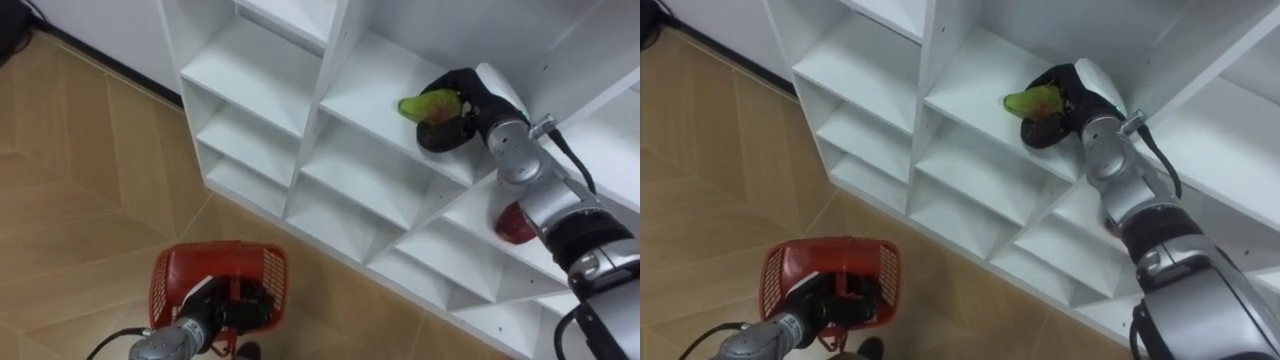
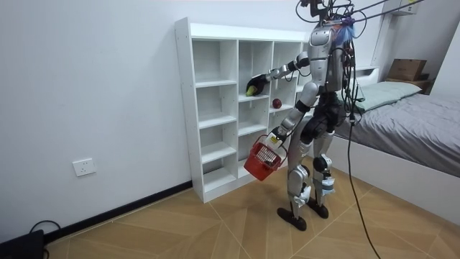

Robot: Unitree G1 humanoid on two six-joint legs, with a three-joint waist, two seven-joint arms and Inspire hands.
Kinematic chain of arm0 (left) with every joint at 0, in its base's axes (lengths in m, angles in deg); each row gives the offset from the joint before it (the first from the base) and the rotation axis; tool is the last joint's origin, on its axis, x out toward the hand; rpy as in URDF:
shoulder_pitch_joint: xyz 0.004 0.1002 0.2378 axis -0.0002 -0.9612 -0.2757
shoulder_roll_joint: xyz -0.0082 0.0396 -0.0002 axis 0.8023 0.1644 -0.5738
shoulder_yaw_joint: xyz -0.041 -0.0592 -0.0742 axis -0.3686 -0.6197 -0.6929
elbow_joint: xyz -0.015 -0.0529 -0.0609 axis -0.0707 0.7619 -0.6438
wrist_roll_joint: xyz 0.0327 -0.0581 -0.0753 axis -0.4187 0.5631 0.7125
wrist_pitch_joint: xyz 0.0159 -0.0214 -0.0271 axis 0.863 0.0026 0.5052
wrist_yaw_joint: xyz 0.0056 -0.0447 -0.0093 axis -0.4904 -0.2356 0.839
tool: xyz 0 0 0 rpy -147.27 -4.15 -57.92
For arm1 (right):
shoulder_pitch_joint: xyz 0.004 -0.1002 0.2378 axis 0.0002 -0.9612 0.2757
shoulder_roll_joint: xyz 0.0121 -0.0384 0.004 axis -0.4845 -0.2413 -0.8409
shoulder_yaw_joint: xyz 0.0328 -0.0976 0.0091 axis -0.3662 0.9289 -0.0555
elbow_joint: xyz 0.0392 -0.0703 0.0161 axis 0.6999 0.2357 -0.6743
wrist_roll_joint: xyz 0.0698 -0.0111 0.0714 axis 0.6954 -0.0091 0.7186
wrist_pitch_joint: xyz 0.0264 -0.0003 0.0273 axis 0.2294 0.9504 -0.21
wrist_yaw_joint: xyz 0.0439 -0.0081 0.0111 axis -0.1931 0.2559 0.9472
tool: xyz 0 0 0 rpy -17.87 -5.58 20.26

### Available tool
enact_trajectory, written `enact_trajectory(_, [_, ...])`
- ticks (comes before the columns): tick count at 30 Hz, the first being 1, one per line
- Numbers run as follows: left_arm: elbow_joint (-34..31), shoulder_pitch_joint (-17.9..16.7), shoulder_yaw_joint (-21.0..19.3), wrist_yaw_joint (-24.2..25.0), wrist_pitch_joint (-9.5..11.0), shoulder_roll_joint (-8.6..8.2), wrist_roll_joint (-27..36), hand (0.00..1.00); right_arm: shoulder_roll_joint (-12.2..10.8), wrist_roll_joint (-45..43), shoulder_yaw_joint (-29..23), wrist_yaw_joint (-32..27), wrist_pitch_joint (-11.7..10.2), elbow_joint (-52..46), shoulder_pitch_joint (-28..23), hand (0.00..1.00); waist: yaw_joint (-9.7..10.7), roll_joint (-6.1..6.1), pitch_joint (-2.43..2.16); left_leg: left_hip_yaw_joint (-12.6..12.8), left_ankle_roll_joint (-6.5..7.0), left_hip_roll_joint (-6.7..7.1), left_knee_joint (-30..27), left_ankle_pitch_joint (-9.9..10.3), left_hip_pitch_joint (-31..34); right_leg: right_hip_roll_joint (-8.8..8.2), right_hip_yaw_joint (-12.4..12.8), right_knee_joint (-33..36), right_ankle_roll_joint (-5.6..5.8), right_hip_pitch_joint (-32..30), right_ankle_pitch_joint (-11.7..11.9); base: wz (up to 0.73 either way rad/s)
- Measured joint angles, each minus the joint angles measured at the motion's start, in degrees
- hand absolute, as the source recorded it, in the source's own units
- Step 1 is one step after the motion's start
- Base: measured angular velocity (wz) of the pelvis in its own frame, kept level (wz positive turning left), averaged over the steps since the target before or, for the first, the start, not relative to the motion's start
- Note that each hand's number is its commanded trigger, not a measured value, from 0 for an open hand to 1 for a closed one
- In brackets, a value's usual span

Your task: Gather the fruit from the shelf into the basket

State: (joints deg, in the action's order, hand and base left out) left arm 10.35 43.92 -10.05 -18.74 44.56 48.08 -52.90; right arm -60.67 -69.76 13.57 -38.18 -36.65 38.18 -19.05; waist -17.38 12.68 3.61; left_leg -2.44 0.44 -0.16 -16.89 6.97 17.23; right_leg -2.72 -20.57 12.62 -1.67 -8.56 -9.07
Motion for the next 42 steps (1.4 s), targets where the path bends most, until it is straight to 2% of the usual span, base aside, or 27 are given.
enact_trajectory(7, [0.0, 0.0, 0.3, 0.0, 0.0, -0.24, 0.0, 1.00, -0.1, 0.4, 0.0, -0.1, 0.0, -4.8, -2.1, 1.00, 1.2, -0.73, 0.09, 0.1, 0.02, 0.06, -0.2, 0.0, 0.1, -0.11, 0.1, 0.0, 0.04, 0.0, 0.0, 0.00])
enact_trajectory(11, [-0.1, 0.0, 1.3, 0.1, 0.0, -0.57, 0.1, 1.00, -1.1, 0.2, -1.2, -0.2, 0.0, -11.5, -6.4, 1.00, 1.5, -2.31, -0.12, 0.8, 0.07, 0.00, 0.1, 0.0, -0.5, -0.14, 0.9, 0.1, 0.11, 0.0, 0.1, -0.11])
enact_trajectory(13, [-0.3, -0.1, 1.3, 0.0, 0.0, -1.22, 0.5, 1.00, -1.6, 0.6, -1.1, 0.0, -0.3, -16.5, -9.8, 1.00, 2.4, -3.33, -0.64, 1.4, 0.08, -0.08, 0.2, 0.0, -0.7, -0.19, 1.2, 0.1, 0.11, 0.1, 0.1, -0.08])
enact_trajectory(16, [-0.6, 0.0, 1.2, -0.3, 0.1, -1.27, 0.6, 1.00, -3.7, 2.8, -1.1, 0.9, -0.7, -20.2, -12.6, 1.00, 4.4, -4.00, -1.05, 1.8, 0.06, -0.20, 0.2, 0.0, -1.1, -0.18, 1.9, 0.1, 0.09, 0.3, 0.1, -0.06])
enact_trajectory(19, [-0.5, 0.0, 1.2, -0.6, 0.1, -2.07, 1.2, 1.00, -4.9, 5.3, -1.0, 2.7, -0.7, -24.0, -15.8, 1.00, 6.1, -4.53, -1.36, 2.2, 0.08, -0.49, 0.2, 0.1, -1.6, -0.19, 2.6, 0.2, 0.03, 0.4, 0.1, -0.11])
enact_trajectory(23, [-0.4, 0.0, 1.0, -0.6, 0.2, -3.06, 1.1, 1.00, -5.0, 7.1, -1.0, 6.6, -0.5, -28.3, -20.1, 1.00, 7.3, -5.64, -1.59, 3.7, 0.19, -1.12, -1.0, 0.9, -1.9, -0.10, 3.5, 1.1, 0.03, 0.4, 0.2, -0.19])
enact_trajectory(25, [-0.3, 0.0, 1.2, -0.6, 0.2, -3.77, 1.8, 1.00, -5.0, 7.1, -1.0, 9.5, -0.5, -31.2, -23.7, 1.00, 8.4, -7.18, -1.67, 3.9, 0.34, -1.22, -1.8, 1.3, -1.8, -0.04, 4.2, 1.4, 0.01, 0.3, 0.2, -0.17])
enact_trajectory(26, [-0.4, 0.0, 1.2, -0.6, 0.2, -4.00, 2.2, 1.00, -5.0, 7.1, -1.0, 10.0, -0.5, -31.8, -24.4, 1.00, 8.6, -7.57, -1.76, 4.1, 0.36, -1.20, -1.8, 1.3, -1.8, -0.07, 4.6, 1.6, 0.03, 0.0, 0.3, -0.18])
enact_trajectory(28, [-0.4, 0.0, 1.2, -0.6, 0.5, -4.52, 3.9, 1.00, -6.0, 7.1, -0.9, 11.5, -0.5, -32.6, -25.3, 1.00, 9.5, -8.81, -2.26, 5.4, 0.41, -1.38, -1.7, 1.3, -1.7, -0.12, 5.9, 2.4, 0.04, -1.0, 0.3, -0.28])
enact_trajectory(31, [-0.9, 0.0, 1.2, -0.5, 1.1, -4.84, 4.0, 1.00, -6.5, 7.2, -0.9, 12.3, -1.0, -34.5, -25.8, 1.00, 10.7, -9.77, -2.78, 6.5, 0.51, -1.50, -1.6, 1.2, -1.9, -0.22, 6.9, 3.1, 0.02, -1.7, 0.2, -0.20])
enact_trajectory(34, [-1.3, 0.0, 1.3, -0.5, 2.6, -4.99, 4.1, 1.00, -7.1, 10.0, -1.0, 12.3, -3.2, -34.4, -27.0, 1.00, 12.1, -9.91, -2.84, 6.9, 0.52, -1.53, -1.6, 1.2, -2.5, -0.22, 7.0, 3.1, 0.03, -1.3, 0.2, -0.03])
enact_trajectory(36, [-1.8, 0.0, 1.7, -0.5, 2.9, -5.01, 5.0, 1.00, -7.4, 11.8, -0.9, 12.3, -3.8, -34.0, -28.7, 1.00, 12.6, -9.99, -2.79, 6.9, 0.54, -1.49, -1.5, 1.3, -2.8, -0.27, 7.0, 3.0, 0.11, -0.9, 0.2, 0.00])
enact_trajectory(40, [-3.6, 0.0, 2.4, -0.3, 3.0, -5.24, 6.2, 1.00, -7.4, 13.2, -0.9, 13.0, -3.8, -32.7, -31.4, 1.00, 12.7, -10.55, -2.39, 7.0, 0.63, -1.42, -1.5, 1.3, -2.7, -0.42, 7.0, 3.1, 0.23, -1.0, 0.1, 0.00])
enact_trajectory(42, [-4.2, 0.0, 2.4, 0.0, 4.0, -5.77, 6.3, 1.00, -7.5, 13.2, -1.0, 13.6, -3.8, -31.2, -32.2, 1.00, 12.8, -10.72, -2.28, 7.0, 0.64, -1.35, -1.5, 1.3, -2.3, -0.61, 7.1, 3.4, 0.22, -1.7, -0.2, 0.00])
